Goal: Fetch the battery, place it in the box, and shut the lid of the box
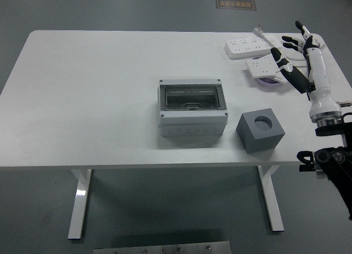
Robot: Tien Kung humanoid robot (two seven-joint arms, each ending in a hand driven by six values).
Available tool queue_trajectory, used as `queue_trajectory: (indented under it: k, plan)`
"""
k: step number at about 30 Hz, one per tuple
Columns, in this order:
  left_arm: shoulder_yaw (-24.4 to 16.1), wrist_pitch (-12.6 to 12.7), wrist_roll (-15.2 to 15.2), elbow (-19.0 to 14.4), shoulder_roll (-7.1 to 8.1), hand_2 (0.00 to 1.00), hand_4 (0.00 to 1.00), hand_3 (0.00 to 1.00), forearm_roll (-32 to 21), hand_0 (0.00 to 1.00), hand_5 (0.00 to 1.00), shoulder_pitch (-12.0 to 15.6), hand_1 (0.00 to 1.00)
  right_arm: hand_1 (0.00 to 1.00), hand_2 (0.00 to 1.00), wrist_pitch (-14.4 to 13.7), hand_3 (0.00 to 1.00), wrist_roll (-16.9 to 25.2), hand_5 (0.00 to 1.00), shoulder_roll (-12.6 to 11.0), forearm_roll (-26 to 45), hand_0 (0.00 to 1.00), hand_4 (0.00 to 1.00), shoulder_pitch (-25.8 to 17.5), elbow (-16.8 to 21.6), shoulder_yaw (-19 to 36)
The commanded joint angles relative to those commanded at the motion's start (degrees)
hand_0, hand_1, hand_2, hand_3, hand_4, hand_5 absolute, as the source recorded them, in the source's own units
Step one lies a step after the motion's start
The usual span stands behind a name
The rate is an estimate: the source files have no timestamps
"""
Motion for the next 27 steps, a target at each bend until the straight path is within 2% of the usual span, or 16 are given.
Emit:
queue_trajectory:
  k: [11, 16, 17, 27]
  plan:
    - [1.75, 1.07, -0.43, 0.3, -0.28, 0.595, 0.555, 0.585, -4.32, 0.595, 0.002, -0.03, 0.686, 0.747, 0.766, -0.35, 0.988, -0.3, 0.739, 0.89, 0.26, 0.926, 0.879, -0.24, -0.51, 1.42]
    - [1.84, 1.16, -0.53, 0.36, -0.43, 0.595, 0.555, 0.585, -4.64, 0.595, 0.002, -0.03, 0.686, 0.747, 0.766, -0.3, 0.988, -0.48, 0.739, 0.94, 0.04, 0.926, 0.879, -0.3, -0.41, 1.63]
    - [1.83, 1.13, -0.55, 0.36, -0.42, 0.596, 0.555, 0.585, -4.6, 0.595, 0.002, -0.01, 0.687, 0.746, 0.761, -0.3, 0.94, -0.5, 0.728, 0.92, 0.01, 0.921, 0.868, -0.32, -0.39, 1.63]
    - [1.87, 1.21, -0.81, 0.47, 0.05, 0.596, 0.556, 0.586, -4.6, 0.595, 0.002, -0.13, 0.687, 0.745, 0.76, -0.19, 0.916, -0.84, 0.726, 0.74, -0.48, 0.918, 0.866, 0.14, -0.06, 1.67]
